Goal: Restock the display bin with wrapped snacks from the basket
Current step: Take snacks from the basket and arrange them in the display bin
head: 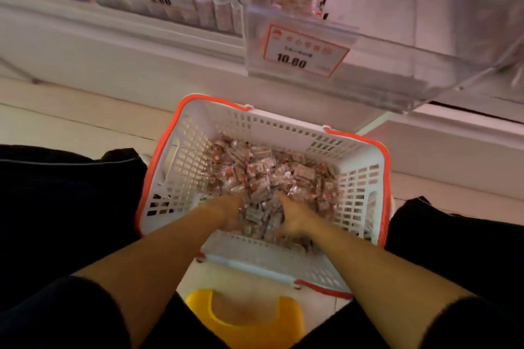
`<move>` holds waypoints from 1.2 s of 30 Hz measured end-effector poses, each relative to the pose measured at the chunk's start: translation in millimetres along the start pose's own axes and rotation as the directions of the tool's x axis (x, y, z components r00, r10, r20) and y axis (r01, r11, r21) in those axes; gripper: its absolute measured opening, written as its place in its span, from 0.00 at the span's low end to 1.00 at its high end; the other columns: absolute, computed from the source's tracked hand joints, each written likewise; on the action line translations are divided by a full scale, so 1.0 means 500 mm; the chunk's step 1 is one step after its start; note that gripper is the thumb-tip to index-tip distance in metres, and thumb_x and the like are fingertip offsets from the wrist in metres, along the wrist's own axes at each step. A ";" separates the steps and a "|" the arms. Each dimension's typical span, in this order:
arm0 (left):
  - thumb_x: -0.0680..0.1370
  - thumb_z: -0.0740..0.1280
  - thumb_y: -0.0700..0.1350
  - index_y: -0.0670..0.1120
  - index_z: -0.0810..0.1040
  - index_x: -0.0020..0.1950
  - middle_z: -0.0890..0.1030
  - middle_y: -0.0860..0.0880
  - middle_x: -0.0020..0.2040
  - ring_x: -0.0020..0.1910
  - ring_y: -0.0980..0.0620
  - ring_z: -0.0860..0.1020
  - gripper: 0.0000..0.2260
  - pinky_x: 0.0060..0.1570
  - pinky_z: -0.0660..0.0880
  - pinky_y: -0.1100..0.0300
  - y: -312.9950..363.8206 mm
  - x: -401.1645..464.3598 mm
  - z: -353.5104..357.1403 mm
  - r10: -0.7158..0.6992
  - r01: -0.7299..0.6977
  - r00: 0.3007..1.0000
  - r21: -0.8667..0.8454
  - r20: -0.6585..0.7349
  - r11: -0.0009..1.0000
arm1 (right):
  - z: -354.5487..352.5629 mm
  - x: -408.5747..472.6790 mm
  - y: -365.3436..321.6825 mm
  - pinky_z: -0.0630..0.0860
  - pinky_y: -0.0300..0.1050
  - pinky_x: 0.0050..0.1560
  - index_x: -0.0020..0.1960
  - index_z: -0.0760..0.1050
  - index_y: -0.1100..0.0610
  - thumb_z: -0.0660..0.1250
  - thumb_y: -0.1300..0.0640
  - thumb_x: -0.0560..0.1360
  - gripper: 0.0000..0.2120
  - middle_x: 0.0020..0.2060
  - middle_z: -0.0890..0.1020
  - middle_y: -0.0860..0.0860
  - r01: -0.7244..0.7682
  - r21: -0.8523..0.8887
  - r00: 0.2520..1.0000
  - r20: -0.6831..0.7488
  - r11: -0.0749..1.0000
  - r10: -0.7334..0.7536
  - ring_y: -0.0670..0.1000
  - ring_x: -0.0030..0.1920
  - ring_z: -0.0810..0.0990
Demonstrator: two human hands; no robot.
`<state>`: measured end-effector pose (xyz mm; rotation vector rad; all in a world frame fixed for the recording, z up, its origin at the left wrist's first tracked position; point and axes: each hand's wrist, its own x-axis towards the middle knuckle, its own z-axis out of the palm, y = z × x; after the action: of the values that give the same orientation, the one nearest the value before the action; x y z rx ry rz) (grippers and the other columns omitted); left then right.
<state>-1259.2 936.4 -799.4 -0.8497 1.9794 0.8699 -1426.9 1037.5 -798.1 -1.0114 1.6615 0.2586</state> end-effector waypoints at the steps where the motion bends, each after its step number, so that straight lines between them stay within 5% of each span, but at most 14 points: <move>1: 0.76 0.71 0.54 0.47 0.60 0.77 0.69 0.41 0.73 0.69 0.41 0.70 0.34 0.66 0.69 0.52 -0.006 0.013 0.024 -0.003 0.003 1.000 -0.096 0.002 0.995 | 0.039 0.016 0.002 0.66 0.56 0.72 0.81 0.43 0.48 0.79 0.45 0.67 0.57 0.80 0.51 0.58 -0.015 0.058 1.000 -0.014 0.998 0.015 0.63 0.76 0.59; 4: 0.75 0.72 0.51 0.49 0.53 0.80 0.61 0.41 0.77 0.72 0.42 0.67 0.39 0.67 0.68 0.54 -0.023 0.046 0.078 0.027 -0.031 0.999 -0.261 -0.018 0.965 | 0.127 0.054 0.006 0.66 0.59 0.71 0.80 0.44 0.42 0.71 0.47 0.75 0.46 0.79 0.47 0.56 -0.052 0.062 0.997 -0.061 0.997 0.056 0.68 0.76 0.56; 7: 0.77 0.69 0.48 0.51 0.51 0.81 0.52 0.43 0.79 0.74 0.41 0.65 0.37 0.69 0.67 0.52 -0.033 0.066 0.109 0.046 -0.054 0.998 -0.189 -0.051 0.980 | 0.141 0.075 0.019 0.71 0.61 0.66 0.80 0.45 0.42 0.63 0.61 0.78 0.40 0.78 0.51 0.57 -0.060 -0.110 0.989 -0.141 0.992 0.044 0.69 0.72 0.62; 11: 0.79 0.65 0.47 0.55 0.59 0.79 0.55 0.43 0.77 0.68 0.36 0.69 0.29 0.66 0.70 0.45 -0.024 0.085 0.132 0.078 -0.086 0.983 -0.038 -0.166 0.996 | 0.135 0.083 0.053 0.72 0.60 0.65 0.78 0.53 0.45 0.64 0.66 0.75 0.39 0.73 0.60 0.57 0.011 -0.293 0.996 -0.083 0.956 -0.037 0.66 0.69 0.66; 14: 0.79 0.66 0.46 0.54 0.63 0.77 0.60 0.42 0.74 0.64 0.36 0.72 0.27 0.65 0.71 0.45 -0.013 0.100 0.144 0.051 -0.064 0.980 -0.066 -0.192 0.996 | 0.147 0.087 0.067 0.71 0.62 0.66 0.78 0.49 0.39 0.63 0.65 0.76 0.40 0.74 0.60 0.55 0.014 -0.290 0.998 -0.051 0.957 -0.030 0.66 0.69 0.64; 22: 0.78 0.68 0.48 0.57 0.57 0.78 0.67 0.44 0.73 0.65 0.37 0.71 0.32 0.65 0.69 0.46 -0.039 0.127 0.157 0.031 -0.034 0.994 -0.020 -0.105 0.999 | 0.131 0.094 0.066 0.75 0.43 0.62 0.74 0.69 0.52 0.72 0.59 0.76 0.28 0.61 0.78 0.56 0.167 0.031 0.985 -0.051 0.985 -0.165 0.54 0.59 0.78; 25: 0.80 0.64 0.50 0.59 0.57 0.79 0.67 0.42 0.73 0.67 0.38 0.70 0.29 0.67 0.68 0.46 -0.042 0.127 0.155 0.063 -0.061 0.996 0.040 -0.060 0.997 | 0.132 0.090 0.061 0.74 0.26 0.44 0.69 0.74 0.63 0.70 0.65 0.76 0.22 0.57 0.82 0.59 0.145 0.347 0.989 -0.070 0.926 -0.129 0.49 0.52 0.79; 28: 0.81 0.63 0.48 0.54 0.69 0.73 0.72 0.42 0.69 0.66 0.40 0.71 0.20 0.64 0.70 0.50 -0.038 0.122 0.138 0.088 -0.086 0.992 0.023 -0.087 0.996 | 0.132 0.085 0.051 0.74 0.41 0.44 0.55 0.80 0.67 0.69 0.61 0.78 0.10 0.49 0.84 0.62 0.132 0.425 0.977 -0.211 0.895 -0.044 0.51 0.45 0.78; 30: 0.81 0.64 0.44 0.50 0.74 0.70 0.75 0.43 0.67 0.64 0.43 0.73 0.17 0.62 0.72 0.53 -0.034 0.117 0.128 0.090 -0.086 0.993 0.053 -0.071 0.995 | 0.131 0.088 0.049 0.74 0.46 0.47 0.48 0.81 0.67 0.69 0.58 0.78 0.11 0.41 0.81 0.61 0.098 0.415 0.978 -0.207 0.905 -0.011 0.51 0.42 0.76; 36: 0.79 0.65 0.41 0.42 0.79 0.60 0.79 0.42 0.59 0.58 0.42 0.78 0.11 0.57 0.75 0.52 -0.026 0.096 0.123 -0.090 0.088 0.990 -0.018 -0.110 0.996 | 0.129 0.087 0.045 0.77 0.48 0.51 0.53 0.81 0.61 0.75 0.58 0.73 0.11 0.47 0.83 0.55 0.060 0.162 0.998 0.015 0.985 -0.064 0.53 0.49 0.80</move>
<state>-1246.6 966.7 -871.1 -1.0051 2.0161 0.8003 -1399.4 1070.8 -866.5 -0.9332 1.6026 0.0904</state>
